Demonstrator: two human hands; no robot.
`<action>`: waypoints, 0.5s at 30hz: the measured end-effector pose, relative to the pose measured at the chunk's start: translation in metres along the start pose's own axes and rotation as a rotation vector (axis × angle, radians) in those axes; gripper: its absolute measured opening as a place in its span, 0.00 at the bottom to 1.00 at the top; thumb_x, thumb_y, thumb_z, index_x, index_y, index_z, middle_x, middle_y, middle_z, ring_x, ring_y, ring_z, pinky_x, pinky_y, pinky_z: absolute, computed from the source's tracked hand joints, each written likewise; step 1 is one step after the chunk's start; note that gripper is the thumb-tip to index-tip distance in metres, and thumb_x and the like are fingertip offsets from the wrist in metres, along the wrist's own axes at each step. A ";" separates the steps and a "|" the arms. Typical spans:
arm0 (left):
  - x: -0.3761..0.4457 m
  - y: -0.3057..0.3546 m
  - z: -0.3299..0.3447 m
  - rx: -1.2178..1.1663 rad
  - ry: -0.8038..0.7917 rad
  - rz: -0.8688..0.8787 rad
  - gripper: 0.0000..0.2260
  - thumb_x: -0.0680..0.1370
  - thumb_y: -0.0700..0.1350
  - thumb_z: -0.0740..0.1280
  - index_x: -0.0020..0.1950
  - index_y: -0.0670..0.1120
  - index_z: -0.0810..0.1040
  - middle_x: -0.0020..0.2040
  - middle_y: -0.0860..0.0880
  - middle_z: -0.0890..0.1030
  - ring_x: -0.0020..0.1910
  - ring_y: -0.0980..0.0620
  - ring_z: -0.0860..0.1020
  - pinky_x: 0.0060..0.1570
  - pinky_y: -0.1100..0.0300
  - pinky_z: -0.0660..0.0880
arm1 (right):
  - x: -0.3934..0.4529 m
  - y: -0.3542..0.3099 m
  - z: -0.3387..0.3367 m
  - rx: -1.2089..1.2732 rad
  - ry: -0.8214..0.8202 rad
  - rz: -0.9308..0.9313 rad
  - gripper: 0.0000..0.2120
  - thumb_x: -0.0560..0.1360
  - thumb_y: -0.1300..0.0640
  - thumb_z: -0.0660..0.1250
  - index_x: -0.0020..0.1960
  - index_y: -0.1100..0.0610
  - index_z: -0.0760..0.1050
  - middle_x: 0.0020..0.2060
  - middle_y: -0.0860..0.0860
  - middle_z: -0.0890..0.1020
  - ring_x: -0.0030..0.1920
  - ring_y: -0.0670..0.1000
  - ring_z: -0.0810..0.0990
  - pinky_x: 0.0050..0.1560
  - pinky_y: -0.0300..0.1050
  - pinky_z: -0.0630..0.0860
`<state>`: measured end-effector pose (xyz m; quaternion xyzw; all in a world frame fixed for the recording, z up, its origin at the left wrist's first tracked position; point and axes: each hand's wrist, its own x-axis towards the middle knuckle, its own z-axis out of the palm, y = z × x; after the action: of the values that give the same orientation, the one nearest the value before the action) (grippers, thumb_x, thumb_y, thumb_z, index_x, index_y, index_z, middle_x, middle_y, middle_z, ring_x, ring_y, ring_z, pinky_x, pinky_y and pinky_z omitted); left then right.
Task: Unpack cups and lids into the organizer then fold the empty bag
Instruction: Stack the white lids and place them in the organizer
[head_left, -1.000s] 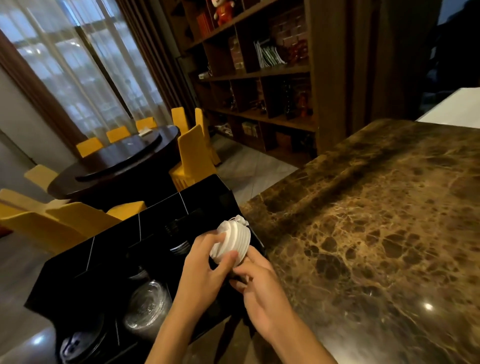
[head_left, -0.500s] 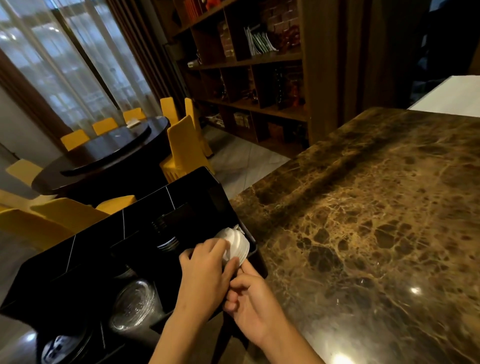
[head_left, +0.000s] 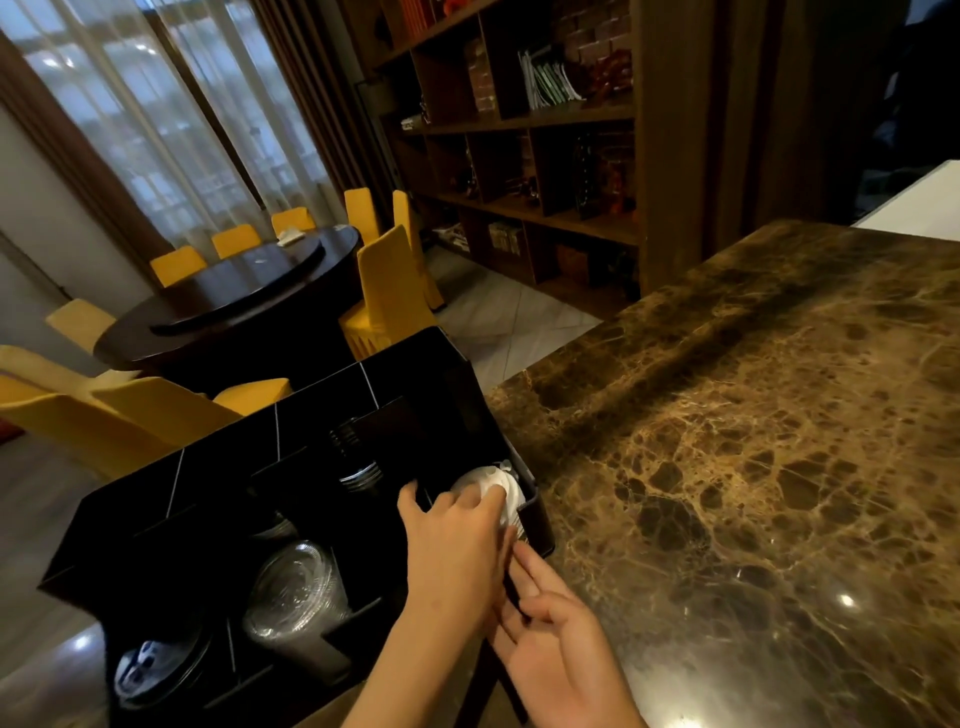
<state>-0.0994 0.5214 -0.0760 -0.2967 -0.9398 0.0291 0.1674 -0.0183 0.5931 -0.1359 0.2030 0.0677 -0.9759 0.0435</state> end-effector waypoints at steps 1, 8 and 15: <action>-0.003 0.002 0.003 0.032 -0.004 0.017 0.08 0.72 0.51 0.70 0.50 0.52 0.78 0.45 0.51 0.84 0.46 0.47 0.83 0.63 0.37 0.62 | -0.003 -0.001 -0.002 -0.040 0.028 -0.009 0.30 0.69 0.73 0.52 0.69 0.61 0.72 0.65 0.57 0.77 0.60 0.63 0.78 0.52 0.57 0.78; -0.008 0.007 0.010 0.051 0.018 -0.017 0.19 0.69 0.47 0.73 0.60 0.49 0.79 0.54 0.47 0.84 0.55 0.45 0.81 0.66 0.35 0.63 | -0.024 -0.005 -0.014 -0.275 0.135 0.011 0.21 0.75 0.72 0.51 0.56 0.60 0.79 0.54 0.55 0.85 0.44 0.62 0.84 0.42 0.51 0.77; -0.001 0.002 0.006 0.053 0.017 -0.015 0.17 0.73 0.54 0.67 0.59 0.50 0.76 0.50 0.49 0.83 0.50 0.45 0.81 0.64 0.35 0.60 | -0.046 -0.006 -0.039 -0.372 0.100 0.102 0.18 0.77 0.72 0.52 0.59 0.68 0.77 0.50 0.64 0.86 0.36 0.65 0.82 0.36 0.52 0.76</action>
<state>-0.1000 0.5229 -0.0824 -0.2853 -0.9393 0.0502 0.1836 0.0387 0.6071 -0.1520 0.2425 0.2388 -0.9318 0.1262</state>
